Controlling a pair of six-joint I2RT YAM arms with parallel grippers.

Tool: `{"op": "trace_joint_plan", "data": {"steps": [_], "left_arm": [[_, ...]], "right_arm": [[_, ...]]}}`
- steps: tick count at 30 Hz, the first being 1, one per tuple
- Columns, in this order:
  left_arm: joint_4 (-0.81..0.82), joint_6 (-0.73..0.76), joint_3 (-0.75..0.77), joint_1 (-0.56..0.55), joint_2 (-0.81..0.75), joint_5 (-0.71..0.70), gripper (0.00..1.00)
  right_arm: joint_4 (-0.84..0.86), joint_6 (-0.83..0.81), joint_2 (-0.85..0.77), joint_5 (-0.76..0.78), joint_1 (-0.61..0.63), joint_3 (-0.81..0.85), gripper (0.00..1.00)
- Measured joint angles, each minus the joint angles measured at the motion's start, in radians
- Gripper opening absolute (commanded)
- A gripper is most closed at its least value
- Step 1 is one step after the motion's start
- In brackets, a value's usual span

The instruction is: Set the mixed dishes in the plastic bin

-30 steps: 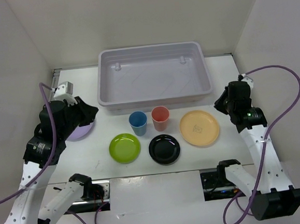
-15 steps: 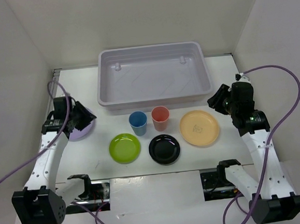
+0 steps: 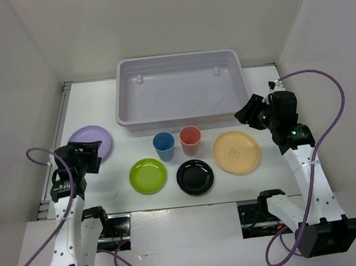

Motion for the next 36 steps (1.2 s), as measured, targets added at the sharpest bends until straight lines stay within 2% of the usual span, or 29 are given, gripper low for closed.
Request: {"op": "trace_joint_plan", "data": {"steps": [4,8,13,17,24,29,36], "left_arm": [[-0.028,-0.104,-0.039,0.001,-0.088,-0.088,0.85],[0.004,-0.190,-0.055,0.001,-0.084,-0.143,0.85],[0.043,-0.311,-0.198,0.001,-0.100,-0.167,0.85],[0.045,-0.344,-0.245,0.002,-0.086,-0.202,0.85],[0.180,-0.338,-0.257,0.041,0.070,-0.217,0.85],[0.246,-0.332,-0.256,0.053,0.244,-0.213,0.77],[0.319,-0.303,-0.214,0.080,0.396,-0.198,0.63]], "right_arm": [[0.021,-0.020,0.032,-0.041,-0.004,0.000,0.56],[0.038,-0.031,0.056,-0.063,-0.007,0.000,0.59],[0.045,-0.037,0.060,-0.076,-0.007,0.000,0.59],[0.047,-0.037,0.065,-0.088,-0.007,0.000,0.59],[0.047,-0.037,0.066,-0.092,-0.008,0.000,0.59],[0.047,-0.037,0.066,-0.091,-0.008,0.000,0.59],[0.047,-0.035,0.066,-0.090,-0.008,0.002,0.60]]}}
